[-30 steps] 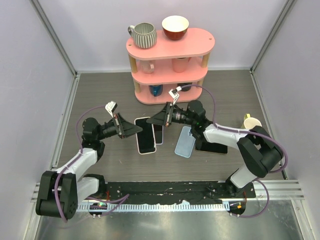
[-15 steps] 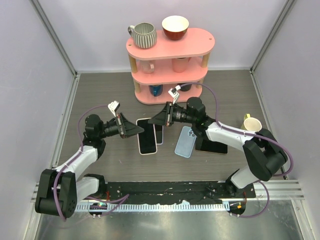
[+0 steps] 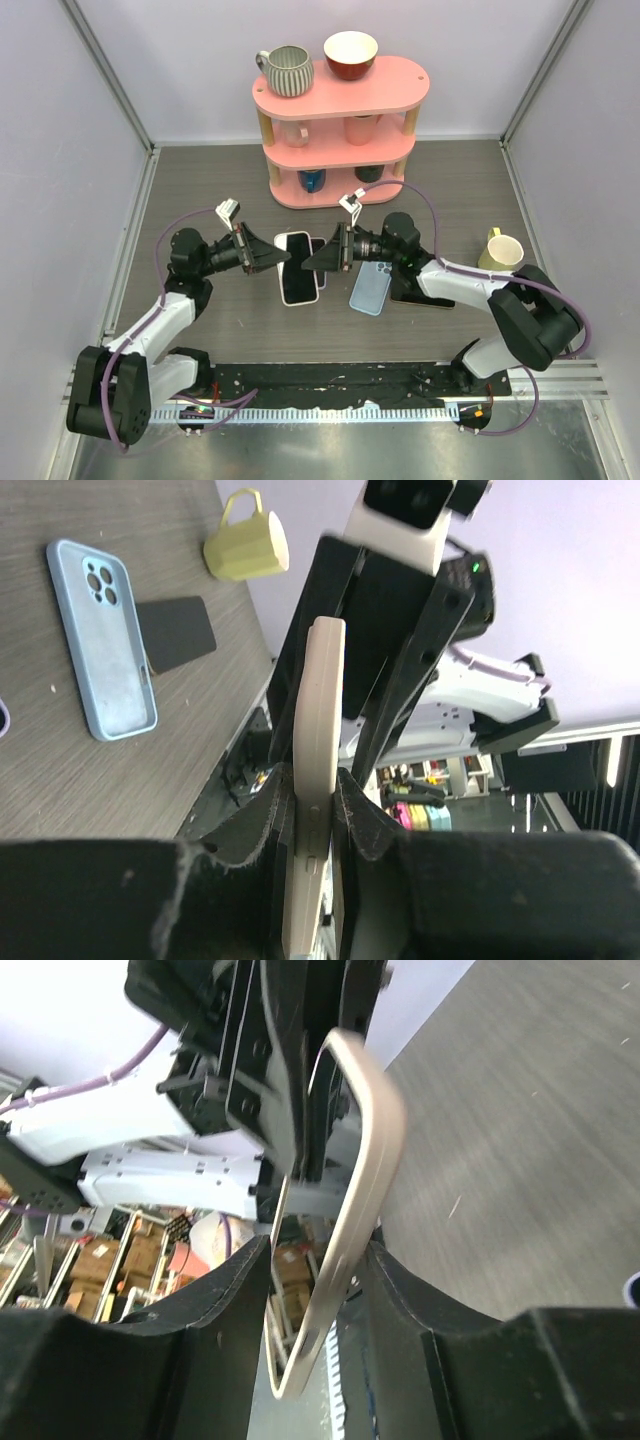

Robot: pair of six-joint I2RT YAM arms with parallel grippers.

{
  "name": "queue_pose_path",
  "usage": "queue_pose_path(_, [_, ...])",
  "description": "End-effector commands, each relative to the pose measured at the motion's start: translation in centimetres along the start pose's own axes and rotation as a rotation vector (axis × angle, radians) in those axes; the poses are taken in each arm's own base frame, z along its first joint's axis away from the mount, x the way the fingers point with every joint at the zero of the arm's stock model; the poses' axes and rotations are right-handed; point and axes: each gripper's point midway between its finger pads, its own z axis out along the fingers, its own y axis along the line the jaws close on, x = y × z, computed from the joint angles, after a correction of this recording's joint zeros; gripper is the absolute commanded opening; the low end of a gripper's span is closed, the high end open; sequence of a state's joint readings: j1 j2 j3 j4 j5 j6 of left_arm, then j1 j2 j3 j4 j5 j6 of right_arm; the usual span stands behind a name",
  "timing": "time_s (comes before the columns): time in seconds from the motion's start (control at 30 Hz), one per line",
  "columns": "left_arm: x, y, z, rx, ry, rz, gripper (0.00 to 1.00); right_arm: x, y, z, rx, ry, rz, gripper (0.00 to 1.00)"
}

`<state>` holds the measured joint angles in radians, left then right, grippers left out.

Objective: Put the phone into the phone case

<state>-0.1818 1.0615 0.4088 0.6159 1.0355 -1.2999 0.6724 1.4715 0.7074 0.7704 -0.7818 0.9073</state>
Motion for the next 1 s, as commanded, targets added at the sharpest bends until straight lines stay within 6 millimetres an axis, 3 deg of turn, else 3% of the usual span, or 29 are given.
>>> queue_pose_path(0.0, [-1.8,-3.2,-0.1,0.086,-0.101,0.064,0.00,0.3,4.8,-0.9,-0.178,-0.005,-0.074,0.47])
queue_pose_path(0.1, [-2.0,-3.0,-0.1,0.085,-0.125,0.066,0.00,0.5,5.2,-1.0,-0.208,-0.009,-0.062,0.42])
queue_pose_path(0.23, [-2.0,-2.7,0.0,0.080,-0.114,0.055,0.01,0.6,5.0,-1.2,-0.199,-0.020,-0.058,0.05])
queue_pose_path(0.27, [-2.0,-2.6,0.1,0.077,-0.112,0.048,0.01,0.6,5.1,-1.2,-0.201,-0.024,-0.063,0.01])
queue_pose_path(0.3, [-2.0,-2.6,0.1,0.077,-0.112,0.047,0.03,0.6,5.2,-1.3,-0.206,-0.023,-0.067,0.01])
queue_pose_path(0.33, [-2.1,-2.6,0.1,0.074,-0.112,0.044,0.16,0.8,5.3,-1.5,-0.210,-0.022,-0.059,0.01])
queue_pose_path(0.43, [-2.6,-2.3,0.4,0.052,-0.112,0.038,0.33,1.0,6.0,-1.9,-0.235,-0.029,-0.069,0.01])
queue_pose_path(0.77, [-3.4,-2.7,0.9,0.051,-0.097,0.061,0.38,1.5,6.2,-2.3,-0.252,-0.022,-0.046,0.01])
queue_pose_path(0.8, [-3.5,-2.7,0.9,0.052,-0.095,0.064,0.38,1.6,6.1,-2.3,-0.251,-0.021,-0.041,0.01])
queue_pose_path(0.87, [-3.3,-2.7,0.9,0.052,-0.087,0.075,0.29,1.6,5.9,-2.2,-0.250,-0.020,-0.034,0.01])
queue_pose_path(0.9, [-3.2,-2.8,0.9,0.054,-0.083,0.083,0.20,1.6,5.8,-2.1,-0.248,-0.020,-0.026,0.01])
queue_pose_path(0.93, [-3.1,-2.3,0.9,0.035,-0.078,0.064,0.04,1.5,5.8,-2.1,-0.248,-0.025,-0.025,0.01])
queue_pose_path(0.97, [-3.2,-2.2,0.9,0.022,-0.075,0.101,0.01,1.4,5.9,-2.1,-0.250,-0.027,-0.027,0.01])
